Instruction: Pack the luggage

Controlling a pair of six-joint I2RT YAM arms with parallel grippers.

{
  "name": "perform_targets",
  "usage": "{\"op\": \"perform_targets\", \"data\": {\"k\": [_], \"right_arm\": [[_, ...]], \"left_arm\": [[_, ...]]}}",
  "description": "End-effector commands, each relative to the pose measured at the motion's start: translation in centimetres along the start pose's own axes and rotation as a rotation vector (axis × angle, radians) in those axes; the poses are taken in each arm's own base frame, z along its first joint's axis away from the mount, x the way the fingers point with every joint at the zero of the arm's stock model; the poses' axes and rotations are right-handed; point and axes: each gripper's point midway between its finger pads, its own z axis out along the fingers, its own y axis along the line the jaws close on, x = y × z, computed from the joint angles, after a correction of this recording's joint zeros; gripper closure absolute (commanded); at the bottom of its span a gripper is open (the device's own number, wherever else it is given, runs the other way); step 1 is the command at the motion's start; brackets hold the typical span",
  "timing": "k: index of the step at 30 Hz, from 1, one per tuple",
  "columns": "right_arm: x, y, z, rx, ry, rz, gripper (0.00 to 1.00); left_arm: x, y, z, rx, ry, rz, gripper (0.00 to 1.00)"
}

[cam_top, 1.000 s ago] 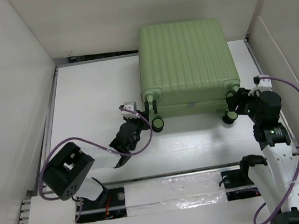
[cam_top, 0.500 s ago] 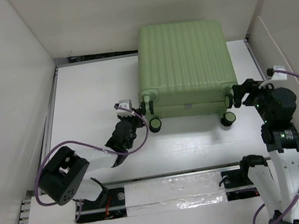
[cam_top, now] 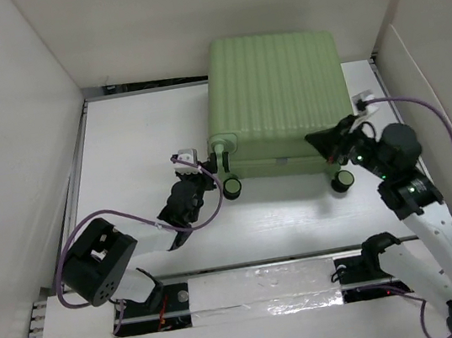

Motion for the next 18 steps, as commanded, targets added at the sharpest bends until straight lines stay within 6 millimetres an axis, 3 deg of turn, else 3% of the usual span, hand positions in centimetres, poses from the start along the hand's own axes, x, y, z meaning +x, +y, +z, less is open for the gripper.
{"op": "perform_targets", "data": {"k": [1, 2, 3, 5, 6, 7, 9, 10, 11, 17, 18], "right_arm": [[0.7, 5.2, 3.5, -0.153, -0.035, 0.072, 1.00], [1.4, 6.2, 4.3, -0.156, -0.020, 0.089, 0.97], [1.7, 8.5, 5.2, -0.172, -0.043, 0.124, 0.61], [4.1, 9.5, 7.5, -0.157, -0.021, 0.163, 0.30], [3.4, 10.0, 8.3, -0.150, -0.067, 0.232, 0.13], [5.0, 10.2, 9.5, -0.143, -0.036, 0.271, 0.07], [5.0, 11.4, 10.4, -0.197, -0.071, 0.366, 0.02], [5.4, 11.5, 10.9, -0.202, -0.070, 0.400, 0.01], [6.9, 11.6, 11.7, -0.192, -0.038, 0.428, 0.00], [8.8, 10.9, 13.9, -0.167, -0.040, 0.624, 0.00], [9.1, 11.7, 14.2, -0.218, -0.031, 0.648, 0.00]], "left_arm": [[-3.8, 1.0, 0.3, -0.044, -0.137, -0.050, 1.00], [-3.8, 1.1, 0.2, -0.044, -0.137, -0.052, 1.00], [-3.7, 1.1, 0.2, -0.043, -0.136, -0.053, 1.00], [-3.6, 1.0, 0.2, -0.041, -0.132, -0.054, 1.00], [-3.5, 1.0, 0.2, -0.038, -0.130, -0.055, 1.00], [-3.5, 1.0, 0.1, -0.036, -0.131, -0.056, 1.00], [-3.6, 1.0, 0.1, -0.034, -0.133, -0.060, 1.00], [-3.6, 1.0, 0.0, -0.032, -0.133, -0.060, 1.00], [-3.6, 1.0, 0.0, -0.032, -0.134, -0.060, 1.00], [-3.7, 0.8, 0.0, -0.026, -0.137, -0.068, 1.00], [-3.7, 0.8, 0.0, -0.025, -0.135, -0.067, 1.00]]}}
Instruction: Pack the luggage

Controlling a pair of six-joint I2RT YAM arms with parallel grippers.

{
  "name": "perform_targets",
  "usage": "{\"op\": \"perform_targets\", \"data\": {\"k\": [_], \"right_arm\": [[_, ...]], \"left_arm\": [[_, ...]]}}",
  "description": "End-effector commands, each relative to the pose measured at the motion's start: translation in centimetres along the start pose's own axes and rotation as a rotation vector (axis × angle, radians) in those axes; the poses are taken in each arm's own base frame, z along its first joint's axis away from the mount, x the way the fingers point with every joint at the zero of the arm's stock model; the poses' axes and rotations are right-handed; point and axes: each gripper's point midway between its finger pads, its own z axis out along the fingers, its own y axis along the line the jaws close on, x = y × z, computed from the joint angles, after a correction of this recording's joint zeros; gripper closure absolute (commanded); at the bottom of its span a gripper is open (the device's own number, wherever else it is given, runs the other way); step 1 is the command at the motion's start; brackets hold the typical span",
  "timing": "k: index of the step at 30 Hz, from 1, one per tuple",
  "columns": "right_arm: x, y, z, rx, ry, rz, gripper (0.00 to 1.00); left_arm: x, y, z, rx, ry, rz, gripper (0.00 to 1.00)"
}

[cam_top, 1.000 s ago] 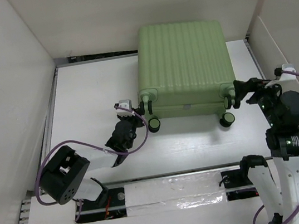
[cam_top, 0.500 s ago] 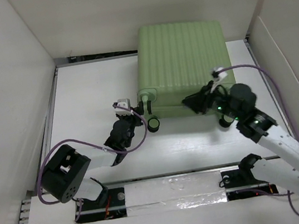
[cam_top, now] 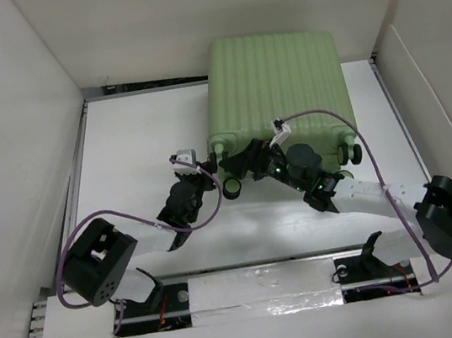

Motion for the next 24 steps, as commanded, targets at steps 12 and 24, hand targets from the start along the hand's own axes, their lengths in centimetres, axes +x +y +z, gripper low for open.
{"op": "perform_targets", "data": {"k": [12, 24], "right_arm": [[0.9, 0.1, 1.2, -0.190, -0.078, 0.344, 0.00], [2.0, -0.6, 2.5, -0.175, -0.091, 0.406, 0.00]], "left_arm": [[-3.8, 0.9, -0.1, -0.042, -0.137, -0.049, 1.00], [-3.8, 1.0, -0.1, -0.045, -0.136, -0.047, 1.00]]}}
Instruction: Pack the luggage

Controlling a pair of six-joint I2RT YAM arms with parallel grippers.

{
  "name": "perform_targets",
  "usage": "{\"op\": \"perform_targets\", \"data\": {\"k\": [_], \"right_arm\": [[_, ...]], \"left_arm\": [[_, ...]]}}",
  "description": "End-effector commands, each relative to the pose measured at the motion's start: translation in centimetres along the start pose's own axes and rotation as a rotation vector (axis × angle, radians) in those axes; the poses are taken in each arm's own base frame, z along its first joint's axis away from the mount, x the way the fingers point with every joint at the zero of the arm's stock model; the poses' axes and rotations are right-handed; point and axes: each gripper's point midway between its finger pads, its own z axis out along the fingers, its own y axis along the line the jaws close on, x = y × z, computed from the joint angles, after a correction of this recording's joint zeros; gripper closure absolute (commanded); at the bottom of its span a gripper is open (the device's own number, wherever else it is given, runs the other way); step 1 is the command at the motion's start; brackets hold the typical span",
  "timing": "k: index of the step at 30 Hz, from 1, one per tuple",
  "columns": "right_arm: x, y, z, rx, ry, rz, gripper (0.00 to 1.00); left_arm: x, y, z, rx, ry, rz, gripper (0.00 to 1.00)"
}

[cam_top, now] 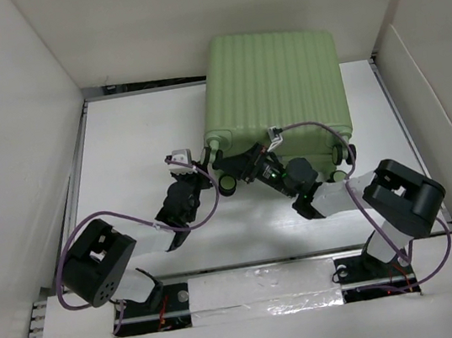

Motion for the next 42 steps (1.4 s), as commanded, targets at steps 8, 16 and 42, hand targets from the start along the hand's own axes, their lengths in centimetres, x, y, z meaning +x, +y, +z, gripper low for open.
{"op": "perform_targets", "data": {"k": [8, 16, 42], "right_arm": [[-0.1, -5.0, -1.5, 0.212, -0.095, 0.119, 0.00], [0.7, -5.8, -1.7, 0.245, -0.073, 0.090, 0.00], [-2.0, -5.4, 1.0, 0.083, -0.229, 0.187, 0.70]], "left_arm": [[-3.1, -0.1, 0.0, -0.008, -0.103, -0.037, 1.00], [-3.2, -0.1, 0.0, -0.007, -0.105, -0.038, 1.00], [-2.7, 0.0, 0.2, -0.015, -0.096, -0.034, 1.00]]}}
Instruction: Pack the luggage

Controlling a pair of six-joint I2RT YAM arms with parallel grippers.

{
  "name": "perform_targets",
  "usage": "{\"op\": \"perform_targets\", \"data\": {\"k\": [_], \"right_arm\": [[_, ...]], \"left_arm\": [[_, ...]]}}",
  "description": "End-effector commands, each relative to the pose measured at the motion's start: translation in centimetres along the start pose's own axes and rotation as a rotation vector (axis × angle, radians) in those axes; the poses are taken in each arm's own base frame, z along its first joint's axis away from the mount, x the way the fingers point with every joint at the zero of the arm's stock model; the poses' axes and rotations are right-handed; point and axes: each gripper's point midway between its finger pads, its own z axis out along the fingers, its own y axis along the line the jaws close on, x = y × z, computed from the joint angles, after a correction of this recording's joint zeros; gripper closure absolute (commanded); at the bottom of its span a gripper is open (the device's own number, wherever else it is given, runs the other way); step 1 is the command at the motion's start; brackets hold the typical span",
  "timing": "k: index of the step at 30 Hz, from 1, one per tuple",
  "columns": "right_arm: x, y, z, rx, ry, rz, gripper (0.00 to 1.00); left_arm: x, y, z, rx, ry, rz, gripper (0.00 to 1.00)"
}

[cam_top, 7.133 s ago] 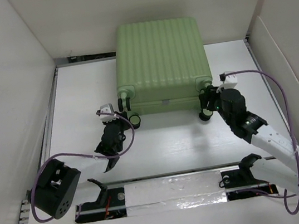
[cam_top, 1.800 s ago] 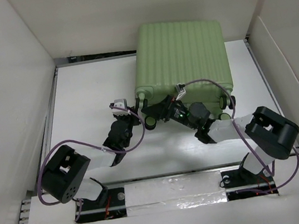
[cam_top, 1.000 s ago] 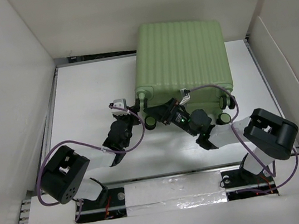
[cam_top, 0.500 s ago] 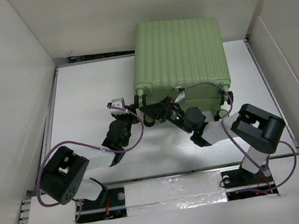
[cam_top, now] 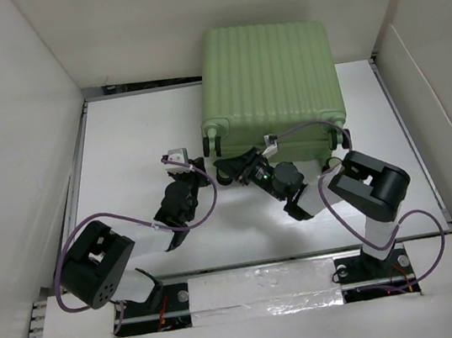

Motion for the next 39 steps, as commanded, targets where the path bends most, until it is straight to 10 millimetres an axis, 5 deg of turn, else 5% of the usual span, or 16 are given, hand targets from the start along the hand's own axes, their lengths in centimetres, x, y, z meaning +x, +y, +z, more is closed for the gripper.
{"op": "perform_targets", "data": {"k": [1, 7, 9, 11, 12, 13, 15, 16, 17, 18, 19, 20, 22, 23, 31, 39], "right_arm": [[-2.9, 1.2, -1.0, -0.020, -0.182, 0.061, 0.70], [-3.2, 0.3, -4.3, 0.097, -0.208, -0.188, 0.74], [-2.3, 3.7, -4.7, 0.062, -0.192, -0.322, 0.71], [-1.0, 3.3, -5.2, 0.155, -0.122, -0.457, 0.70], [-2.1, 6.1, -5.6, 0.128, -0.147, -0.498, 0.67], [-2.7, 6.2, -5.4, 0.191, -0.123, -0.613, 0.65], [-4.4, 8.8, -5.6, 0.230, -0.125, -0.707, 0.50], [-5.1, 7.0, -6.4, 0.358, -0.075, -0.832, 0.44], [-6.8, 10.1, -5.5, 0.349, -0.110, -0.862, 0.36], [-8.2, 10.8, -5.2, 0.374, -0.116, -0.914, 0.21], [-8.2, 8.9, -5.1, 0.451, -0.019, -1.007, 0.17], [-9.3, 11.7, -3.7, 0.435, -0.029, -1.025, 0.15], [-8.4, 8.7, -3.1, 0.557, 0.108, -1.120, 0.09], [-8.7, 10.6, -2.0, 0.539, 0.099, -1.120, 0.08], [-6.5, 10.6, 1.6, 0.596, 0.193, -1.225, 0.05], [-3.3, 6.7, 2.8, 0.712, 0.236, -1.226, 0.00]], "left_arm": [[-1.6, -0.3, 0.1, 0.002, -0.058, -0.021, 1.00], [-1.8, -0.2, 0.1, 0.006, -0.061, -0.035, 1.00], [-1.9, -0.3, 0.1, 0.010, -0.063, -0.044, 1.00], [-1.9, -0.1, 0.2, 0.008, -0.064, -0.051, 1.00], [-2.0, 0.1, 0.2, 0.007, -0.066, -0.056, 1.00], [-2.0, 0.1, 0.2, 0.009, -0.065, -0.064, 1.00], [-2.0, -0.1, 0.2, 0.017, -0.067, -0.067, 1.00], [-2.1, -0.1, 0.2, 0.018, -0.068, -0.066, 1.00], [-2.2, 0.2, 0.3, 0.012, -0.069, -0.065, 1.00], [-2.2, 0.1, 0.3, 0.018, -0.068, -0.067, 1.00], [-2.2, 0.0, 0.3, 0.022, -0.067, -0.070, 1.00], [-2.1, -0.1, 0.3, 0.026, -0.066, -0.075, 1.00], [-1.9, -0.2, 0.4, 0.027, -0.060, -0.075, 1.00], [-2.0, 0.1, 0.6, 0.019, -0.061, -0.082, 1.00], [-1.3, -0.1, 1.2, 0.043, -0.043, -0.115, 0.94], [-1.1, 4.9, 0.6, -0.066, -0.057, -0.327, 0.78]]}}
